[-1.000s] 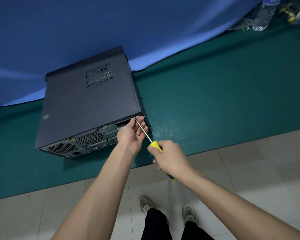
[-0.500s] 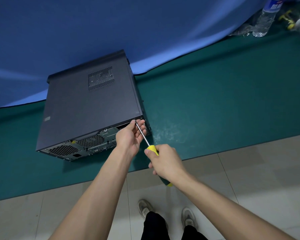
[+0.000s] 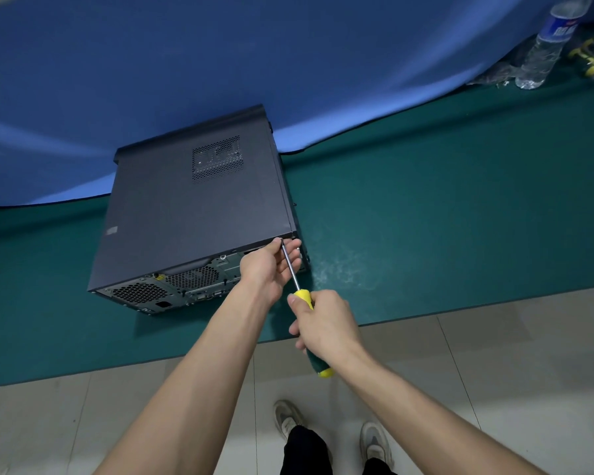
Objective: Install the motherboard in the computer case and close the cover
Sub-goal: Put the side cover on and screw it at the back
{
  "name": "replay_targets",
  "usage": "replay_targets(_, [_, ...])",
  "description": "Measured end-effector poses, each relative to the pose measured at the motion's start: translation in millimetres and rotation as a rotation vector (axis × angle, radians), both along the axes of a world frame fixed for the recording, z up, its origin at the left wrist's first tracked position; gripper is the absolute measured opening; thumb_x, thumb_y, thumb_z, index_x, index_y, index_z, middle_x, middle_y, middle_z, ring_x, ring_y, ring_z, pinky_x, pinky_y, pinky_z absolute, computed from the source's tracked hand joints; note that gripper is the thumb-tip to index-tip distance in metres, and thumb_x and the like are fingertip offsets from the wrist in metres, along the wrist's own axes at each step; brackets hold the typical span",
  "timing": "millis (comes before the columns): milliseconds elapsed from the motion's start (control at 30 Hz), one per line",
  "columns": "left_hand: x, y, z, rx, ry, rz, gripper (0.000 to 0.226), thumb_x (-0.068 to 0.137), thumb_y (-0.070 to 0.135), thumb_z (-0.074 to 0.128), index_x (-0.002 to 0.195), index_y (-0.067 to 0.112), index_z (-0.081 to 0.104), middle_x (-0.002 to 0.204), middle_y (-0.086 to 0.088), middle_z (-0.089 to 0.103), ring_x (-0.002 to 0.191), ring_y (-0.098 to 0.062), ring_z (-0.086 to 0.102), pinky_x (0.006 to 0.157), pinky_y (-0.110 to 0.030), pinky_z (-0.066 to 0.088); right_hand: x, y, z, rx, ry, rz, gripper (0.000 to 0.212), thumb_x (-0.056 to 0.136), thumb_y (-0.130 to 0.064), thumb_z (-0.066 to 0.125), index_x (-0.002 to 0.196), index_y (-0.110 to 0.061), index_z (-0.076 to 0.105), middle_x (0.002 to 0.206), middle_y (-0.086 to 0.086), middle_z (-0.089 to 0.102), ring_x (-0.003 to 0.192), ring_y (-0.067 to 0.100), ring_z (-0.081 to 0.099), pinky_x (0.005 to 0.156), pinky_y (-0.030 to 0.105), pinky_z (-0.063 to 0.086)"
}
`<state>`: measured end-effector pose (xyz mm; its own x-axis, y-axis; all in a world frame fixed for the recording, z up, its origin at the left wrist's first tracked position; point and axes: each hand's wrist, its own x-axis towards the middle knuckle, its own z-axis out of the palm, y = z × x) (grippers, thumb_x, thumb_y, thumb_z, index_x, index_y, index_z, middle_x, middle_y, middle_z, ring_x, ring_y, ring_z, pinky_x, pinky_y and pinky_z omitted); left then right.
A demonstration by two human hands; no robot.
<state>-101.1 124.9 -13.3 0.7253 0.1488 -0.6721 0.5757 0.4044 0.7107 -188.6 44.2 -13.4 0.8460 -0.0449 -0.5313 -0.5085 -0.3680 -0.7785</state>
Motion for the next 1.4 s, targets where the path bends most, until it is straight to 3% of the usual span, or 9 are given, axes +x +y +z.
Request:
replay_targets(67, [-1.0, 0.2, 0.8, -0.019, 0.009, -0.007, 0.026, 0.100, 0.013, 0.042, 0.082, 0.003, 0.057, 0.055, -0.001, 0.067, 0.039, -0.007, 0.058, 0.042, -0.017, 0.049, 0.2, 0.7, 0.8, 0.157, 0.067, -0.042, 0.033, 0.099, -0.033, 0.047, 0.089, -0.005, 0.061, 0.064, 0.001, 0.065, 0.042, 0.012, 0.056, 0.053, 0.027, 0.053])
replay_targets(200, [-0.5, 3.0, 4.9, -0.018, 0.035, -0.047, 0.026, 0.101, 0.015, 0.040, 0.084, 0.004, 0.057, 0.054, 0.000, 0.067, 0.040, -0.007, 0.059, 0.040, -0.017, 0.049, -2.6, 8.0, 1.7, 0.593, 0.192, -0.209, 0.026, 0.101, -0.026, 0.047, 0.089, -0.004, 0.056, 0.057, 0.001, 0.062, 0.039, 0.013, 0.051, 0.042, 0.023, 0.045])
replay_targets(467, [-3.1, 15.6, 21.7, 0.246, 0.097, -0.483, 0.034, 0.102, 0.018, 0.035, 0.088, -0.003, 0.057, 0.063, -0.014, 0.069, 0.052, -0.022, 0.068, 0.042, -0.027, 0.053, -6.4, 10.1, 1.0, 1.073, 0.411, -0.329, 0.041, 0.098, -0.039, 0.046, 0.103, -0.002, 0.060, 0.072, 0.006, 0.070, 0.049, 0.016, 0.060, 0.045, 0.023, 0.047])
replay_targets(733, [3.9, 17.8, 17.9, 0.428, 0.044, -0.452, 0.015, 0.089, 0.012, 0.062, 0.079, 0.002, 0.062, 0.055, -0.009, 0.067, 0.044, -0.015, 0.064, 0.044, -0.024, 0.053, -5.3, 14.8, -1.3, 0.923, 0.345, -0.447, 0.024, 0.087, -0.025, 0.068, 0.085, -0.003, 0.058, 0.056, 0.006, 0.062, 0.046, 0.018, 0.061, 0.042, 0.023, 0.048])
replay_targets(867, [4.5, 25.9, 21.7, 0.375, 0.089, -0.631, 0.020, 0.097, 0.015, 0.047, 0.093, 0.000, 0.060, 0.076, -0.014, 0.072, 0.061, -0.021, 0.069, 0.058, -0.031, 0.056, -7.9, 16.6, -4.8, 1.012, 0.372, -0.412, 0.038, 0.095, -0.039, 0.053, 0.091, -0.002, 0.063, 0.064, 0.006, 0.067, 0.051, 0.019, 0.064, 0.045, 0.022, 0.047])
replay_targets(1033, [4.6, 29.8, 23.6, 0.493, 0.029, -0.626, 0.011, 0.089, 0.004, 0.059, 0.089, -0.006, 0.064, 0.067, -0.016, 0.070, 0.052, -0.023, 0.067, 0.048, -0.029, 0.057, -9.2, 16.4, -3.6, 1.022, 0.397, -0.342, 0.054, 0.091, -0.054, 0.052, 0.102, -0.003, 0.064, 0.068, 0.008, 0.066, 0.050, 0.020, 0.059, 0.046, 0.024, 0.046])
replay_targets(1167, [1.4, 28.6, 19.0, 0.578, -0.024, -0.574, 0.013, 0.079, 0.009, 0.074, 0.074, -0.002, 0.068, 0.061, -0.015, 0.068, 0.042, -0.019, 0.060, 0.043, -0.027, 0.052, -10.2, 18.9, -3.3, 0.939, 0.351, -0.439, 0.028, 0.085, -0.029, 0.070, 0.094, -0.004, 0.060, 0.058, 0.005, 0.061, 0.045, 0.018, 0.057, 0.043, 0.024, 0.047])
replay_targets(1233, [-0.4, 28.2, 18.0, 0.594, -0.034, -0.561, 0.017, 0.083, 0.014, 0.071, 0.074, 0.001, 0.066, 0.060, -0.012, 0.067, 0.043, -0.019, 0.059, 0.046, -0.028, 0.055, -10.7, 21.1, -4.4, 0.922, 0.330, -0.463, 0.022, 0.088, -0.023, 0.068, 0.090, -0.003, 0.059, 0.058, 0.006, 0.062, 0.045, 0.018, 0.058, 0.042, 0.024, 0.047])
replay_targets(1400, [-0.4, 33.3, 25.6, 0.467, 0.013, -0.618, 0.014, 0.094, 0.007, 0.053, 0.090, -0.003, 0.062, 0.072, -0.015, 0.071, 0.055, -0.021, 0.068, 0.044, -0.025, 0.052, -11.8, 21.8, -5.0, 1.022, 0.390, -0.426, 0.038, 0.094, -0.041, 0.054, 0.095, -0.004, 0.063, 0.064, 0.005, 0.065, 0.047, 0.017, 0.057, 0.044, 0.022, 0.045])
